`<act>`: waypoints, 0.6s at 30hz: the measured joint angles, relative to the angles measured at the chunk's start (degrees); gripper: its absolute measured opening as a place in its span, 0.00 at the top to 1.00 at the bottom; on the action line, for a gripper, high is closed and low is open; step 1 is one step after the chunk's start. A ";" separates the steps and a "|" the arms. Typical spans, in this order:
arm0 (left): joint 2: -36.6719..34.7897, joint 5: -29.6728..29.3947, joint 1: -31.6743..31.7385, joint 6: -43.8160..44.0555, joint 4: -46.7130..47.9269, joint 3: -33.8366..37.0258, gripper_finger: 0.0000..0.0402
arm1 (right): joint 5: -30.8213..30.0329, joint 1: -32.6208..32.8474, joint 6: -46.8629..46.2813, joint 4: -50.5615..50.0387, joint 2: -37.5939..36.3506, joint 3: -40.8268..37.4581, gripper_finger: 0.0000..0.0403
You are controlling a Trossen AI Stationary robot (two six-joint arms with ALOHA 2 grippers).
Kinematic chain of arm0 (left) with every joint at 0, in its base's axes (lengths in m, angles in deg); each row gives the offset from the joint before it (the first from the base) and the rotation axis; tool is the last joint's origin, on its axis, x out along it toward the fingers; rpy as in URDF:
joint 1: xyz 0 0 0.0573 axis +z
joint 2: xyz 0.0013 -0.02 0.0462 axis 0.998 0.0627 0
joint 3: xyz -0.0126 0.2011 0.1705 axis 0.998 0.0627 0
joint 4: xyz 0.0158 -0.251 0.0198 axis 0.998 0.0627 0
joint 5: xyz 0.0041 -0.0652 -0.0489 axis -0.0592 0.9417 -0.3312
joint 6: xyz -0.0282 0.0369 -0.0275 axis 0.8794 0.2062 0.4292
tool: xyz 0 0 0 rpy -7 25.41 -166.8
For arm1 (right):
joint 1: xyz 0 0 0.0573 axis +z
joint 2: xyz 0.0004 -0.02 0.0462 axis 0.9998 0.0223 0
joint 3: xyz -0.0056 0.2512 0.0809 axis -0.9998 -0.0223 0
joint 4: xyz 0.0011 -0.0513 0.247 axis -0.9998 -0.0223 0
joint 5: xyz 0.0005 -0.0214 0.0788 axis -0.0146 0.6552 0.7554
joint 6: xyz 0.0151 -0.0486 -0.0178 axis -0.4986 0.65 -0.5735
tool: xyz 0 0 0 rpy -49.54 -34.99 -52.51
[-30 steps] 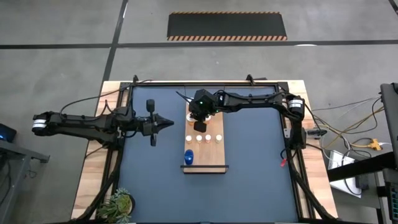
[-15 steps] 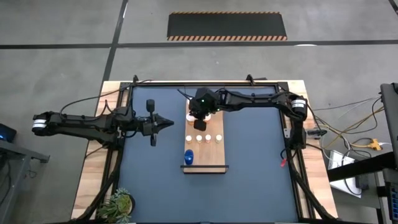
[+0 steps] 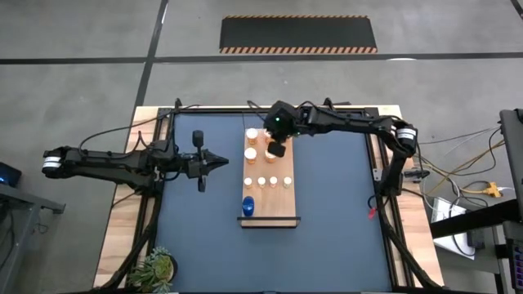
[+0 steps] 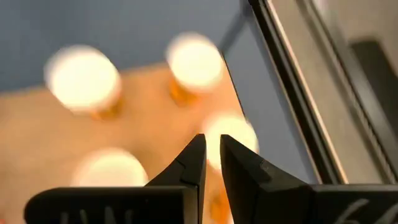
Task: Pick and place medicine bottles onto shelf by color
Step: Adjust the pill bottles on the shelf
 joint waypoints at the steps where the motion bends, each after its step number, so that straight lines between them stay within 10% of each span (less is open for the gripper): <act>1: -0.02 0.01 0.00 -0.01 0.11 0.01 0.98 | -0.21 -0.82 -0.39 -1.65 -0.10 0.00 0.91; 9: 0.02 0.01 -0.01 0.01 0.03 -0.02 0.98 | 0.68 -5.35 -1.37 -6.50 -0.11 -0.70 0.91; 18: 1.64 -0.08 0.00 0.00 -0.84 0.01 0.98 | 12.30 -5.27 -0.26 11.05 1.62 -2.09 0.91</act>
